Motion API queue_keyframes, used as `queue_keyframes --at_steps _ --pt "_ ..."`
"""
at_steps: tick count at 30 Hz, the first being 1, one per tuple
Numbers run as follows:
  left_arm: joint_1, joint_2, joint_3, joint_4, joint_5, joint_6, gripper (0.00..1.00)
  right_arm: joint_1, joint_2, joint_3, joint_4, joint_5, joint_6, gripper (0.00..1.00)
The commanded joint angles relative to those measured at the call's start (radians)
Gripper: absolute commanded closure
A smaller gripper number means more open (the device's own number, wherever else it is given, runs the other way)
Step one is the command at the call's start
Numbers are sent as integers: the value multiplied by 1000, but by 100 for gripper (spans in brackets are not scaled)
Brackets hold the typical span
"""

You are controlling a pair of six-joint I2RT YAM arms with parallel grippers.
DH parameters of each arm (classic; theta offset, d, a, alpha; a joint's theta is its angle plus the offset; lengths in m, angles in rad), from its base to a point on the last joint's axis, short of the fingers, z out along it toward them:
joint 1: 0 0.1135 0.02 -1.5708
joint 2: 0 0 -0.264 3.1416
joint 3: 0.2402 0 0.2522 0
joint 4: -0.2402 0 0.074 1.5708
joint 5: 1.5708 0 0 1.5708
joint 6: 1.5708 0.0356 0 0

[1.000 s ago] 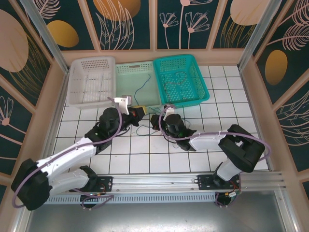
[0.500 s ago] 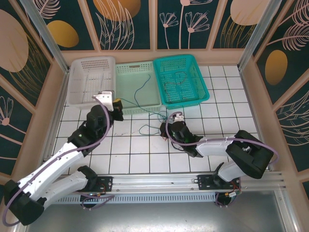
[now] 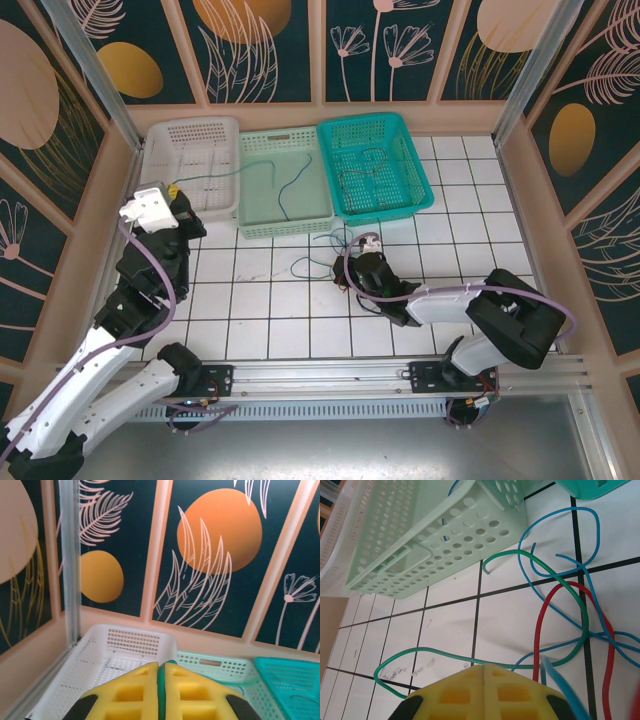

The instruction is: Untangle the cables

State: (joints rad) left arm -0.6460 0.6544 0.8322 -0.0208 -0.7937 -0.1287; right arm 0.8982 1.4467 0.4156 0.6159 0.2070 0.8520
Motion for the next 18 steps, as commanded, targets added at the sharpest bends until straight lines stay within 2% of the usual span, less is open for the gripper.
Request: queue_keyframes --at_steps 1,7,11,14,18 --pt "7 7 4 94 -68 97 100 -4 16 3 12 -20 6 100" --pt "23 54 1 183 -114 177 100 -4 20 8 22 -41 -5 100" --pt "52 88 -14 244 -104 200 100 -4 20 4 29 -45 -8 100" --pt "99 130 -6 250 -59 179 100 -4 20 5 33 -50 -14 100" --pt "209 198 19 228 17 121 100 -3 19 6 34 -57 -26 100"
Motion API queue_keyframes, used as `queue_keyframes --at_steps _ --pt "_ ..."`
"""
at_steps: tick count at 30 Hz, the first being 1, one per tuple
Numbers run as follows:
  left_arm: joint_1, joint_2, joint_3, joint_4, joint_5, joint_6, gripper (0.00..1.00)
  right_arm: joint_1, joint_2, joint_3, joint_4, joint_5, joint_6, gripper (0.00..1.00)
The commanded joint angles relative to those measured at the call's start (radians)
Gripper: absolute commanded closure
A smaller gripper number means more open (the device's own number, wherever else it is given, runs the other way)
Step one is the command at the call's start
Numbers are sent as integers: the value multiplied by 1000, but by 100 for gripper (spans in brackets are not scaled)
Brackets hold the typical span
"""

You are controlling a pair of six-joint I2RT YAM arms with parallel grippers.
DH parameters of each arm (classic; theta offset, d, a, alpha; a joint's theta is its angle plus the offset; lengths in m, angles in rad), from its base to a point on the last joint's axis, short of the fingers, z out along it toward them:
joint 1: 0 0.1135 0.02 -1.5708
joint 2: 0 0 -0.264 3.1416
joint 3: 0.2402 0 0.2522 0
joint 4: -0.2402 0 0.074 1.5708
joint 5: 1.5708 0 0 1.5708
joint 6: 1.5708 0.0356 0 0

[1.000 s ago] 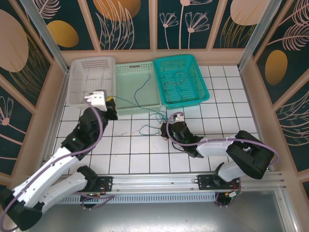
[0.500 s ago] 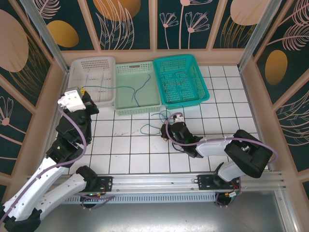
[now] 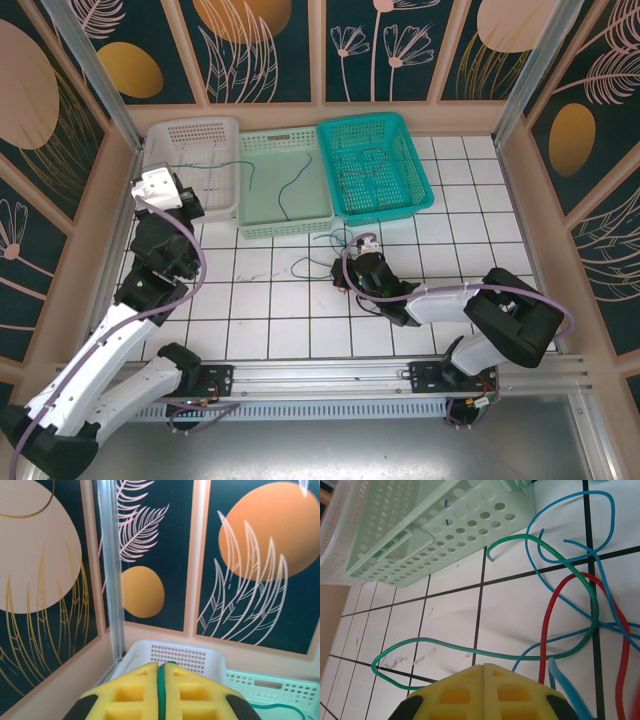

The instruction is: Untangle the cables

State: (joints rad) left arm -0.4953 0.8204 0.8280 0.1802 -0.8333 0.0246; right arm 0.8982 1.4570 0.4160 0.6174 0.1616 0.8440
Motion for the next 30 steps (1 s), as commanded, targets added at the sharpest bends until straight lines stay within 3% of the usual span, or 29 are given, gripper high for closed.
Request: queue_keyframes --at_steps 1,6,9,23,30 --pt "89 45 26 27 74 -43 100 -4 9 6 33 -11 -20 100" --pt "282 107 52 31 220 -123 100 -4 11 15 38 -20 -39 100" --pt "351 158 66 49 301 -161 100 -4 20 26 32 -22 -48 100" --pt "572 490 96 215 507 -383 100 -3 36 38 33 -68 -66 100" --pt "580 603 18 473 664 -490 100 -2 57 66 26 -93 -78 100"
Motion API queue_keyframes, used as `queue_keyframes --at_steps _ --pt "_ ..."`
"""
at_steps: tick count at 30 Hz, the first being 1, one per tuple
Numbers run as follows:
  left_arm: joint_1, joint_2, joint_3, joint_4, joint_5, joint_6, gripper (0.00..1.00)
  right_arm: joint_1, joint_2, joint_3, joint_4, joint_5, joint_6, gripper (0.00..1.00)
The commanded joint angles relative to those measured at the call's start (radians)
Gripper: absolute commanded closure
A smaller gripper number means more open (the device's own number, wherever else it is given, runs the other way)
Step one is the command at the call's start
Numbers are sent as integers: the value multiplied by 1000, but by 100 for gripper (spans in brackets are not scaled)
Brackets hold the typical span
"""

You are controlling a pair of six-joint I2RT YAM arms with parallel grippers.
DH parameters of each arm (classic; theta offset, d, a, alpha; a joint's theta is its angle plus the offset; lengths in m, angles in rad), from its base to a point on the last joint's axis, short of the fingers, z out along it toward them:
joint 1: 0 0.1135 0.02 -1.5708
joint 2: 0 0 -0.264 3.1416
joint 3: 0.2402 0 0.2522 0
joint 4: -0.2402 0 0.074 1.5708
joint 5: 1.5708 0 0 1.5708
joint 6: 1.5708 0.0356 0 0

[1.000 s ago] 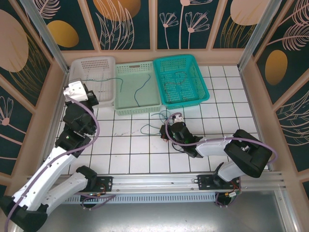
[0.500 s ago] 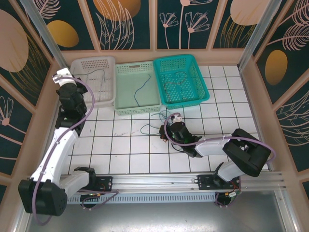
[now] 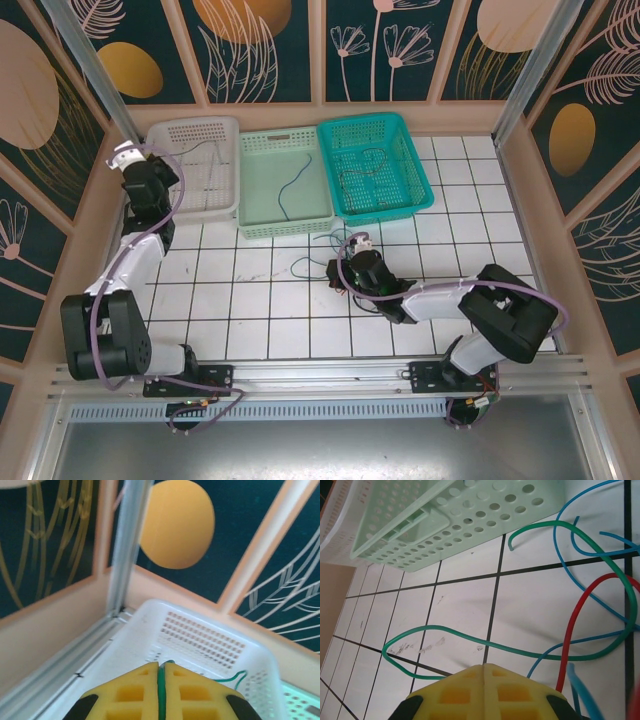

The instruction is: Untangle the cables

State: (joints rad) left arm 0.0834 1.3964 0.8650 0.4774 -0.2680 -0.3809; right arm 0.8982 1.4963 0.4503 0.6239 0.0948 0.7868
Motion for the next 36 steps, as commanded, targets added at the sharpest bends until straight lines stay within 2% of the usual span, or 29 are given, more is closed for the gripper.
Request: queue_keyframes --at_steps 1,3,8,16,18,20,21,24,28,36 --pt "1 43 -23 197 119 -97 100 -2 22 34 19 -30 -18 100" --pt "1 71 -15 196 123 -125 100 -3 28 37 19 -36 -16 100" --pt "1 129 13 65 47 -177 100 -2 27 41 19 -37 -15 100" --pt "1 130 -74 67 -15 -181 100 -2 42 60 11 -54 -29 100" --pt "1 126 -76 38 -37 -180 87 0 47 64 13 -60 -30 100" --pt "2 120 -72 -7 -68 -178 63 -1 51 69 13 -62 -31 100" --pt "1 116 -69 -20 -80 -172 58 -1 53 70 12 -61 -31 100" --pt "1 101 -61 -51 -114 -148 31 0 53 71 13 -64 -34 100" --pt "1 70 -50 -80 -147 -126 2 1 44 70 14 -67 -45 100" --pt "-18 -71 -77 -67 -30 -106 1 13 18 62 19 -75 -102 100"
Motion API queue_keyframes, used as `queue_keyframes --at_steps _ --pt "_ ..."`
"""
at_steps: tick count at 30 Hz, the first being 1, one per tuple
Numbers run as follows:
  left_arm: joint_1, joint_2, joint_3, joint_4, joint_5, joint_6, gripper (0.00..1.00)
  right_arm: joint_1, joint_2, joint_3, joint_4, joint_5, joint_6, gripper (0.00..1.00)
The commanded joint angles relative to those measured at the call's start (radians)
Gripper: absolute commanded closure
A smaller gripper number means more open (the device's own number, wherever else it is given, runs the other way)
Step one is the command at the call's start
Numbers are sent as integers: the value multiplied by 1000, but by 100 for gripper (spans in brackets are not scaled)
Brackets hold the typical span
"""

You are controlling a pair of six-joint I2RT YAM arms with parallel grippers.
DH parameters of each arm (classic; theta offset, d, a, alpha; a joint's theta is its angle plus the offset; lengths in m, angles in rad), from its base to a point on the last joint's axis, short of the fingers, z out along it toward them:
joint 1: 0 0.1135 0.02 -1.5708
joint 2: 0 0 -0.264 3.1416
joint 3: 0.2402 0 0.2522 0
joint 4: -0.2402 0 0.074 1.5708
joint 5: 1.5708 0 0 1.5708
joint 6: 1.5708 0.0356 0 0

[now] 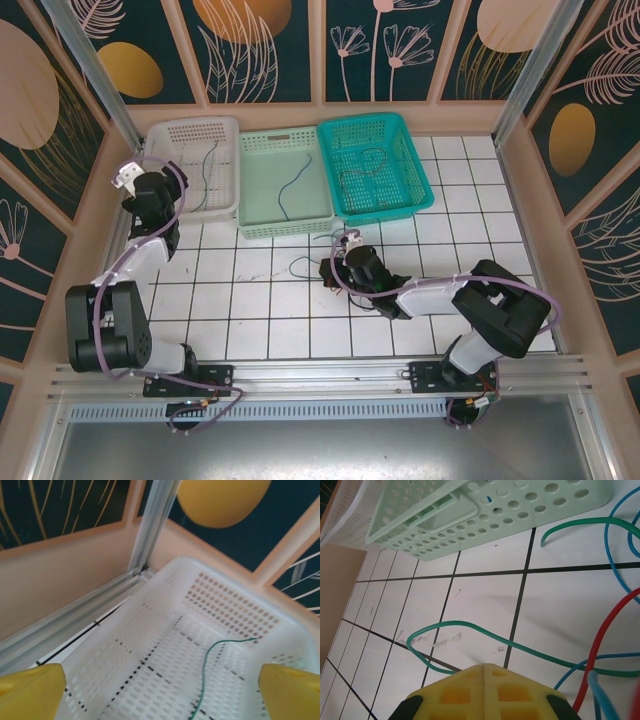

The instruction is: Untangle the cables

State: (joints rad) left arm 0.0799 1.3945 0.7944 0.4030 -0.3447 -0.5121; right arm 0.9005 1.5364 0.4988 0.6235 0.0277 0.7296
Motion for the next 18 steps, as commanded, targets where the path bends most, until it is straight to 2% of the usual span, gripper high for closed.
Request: queue_keyframes --at_steps 1,3,4,5,8,9,10,15,18 --pt "-34 -96 -15 2 50 38 1 12 -30 12 18 -8 -57 100" --pt "-82 -143 -35 -7 37 65 2 12 -50 8 14 -45 -75 99" --pt "-112 -167 -46 -13 28 78 1 13 -64 6 5 -52 -88 93" --pt "-135 -184 -55 -19 32 80 1 12 -78 6 -10 -52 -97 86" --pt "-200 -227 -97 -25 96 75 2 9 -136 4 -62 -59 -124 52" --pt "-220 -237 -114 -22 122 70 2 4 -161 2 -80 -67 -133 44" --pt "-243 -245 -130 -17 151 70 1 -1 -186 0 -97 -77 -141 41" --pt "-355 -269 -199 -8 256 94 12 -52 -280 0 -223 -113 -153 38" --pt "-411 -245 -218 -27 317 95 17 -92 -315 -9 -284 -138 -156 45"
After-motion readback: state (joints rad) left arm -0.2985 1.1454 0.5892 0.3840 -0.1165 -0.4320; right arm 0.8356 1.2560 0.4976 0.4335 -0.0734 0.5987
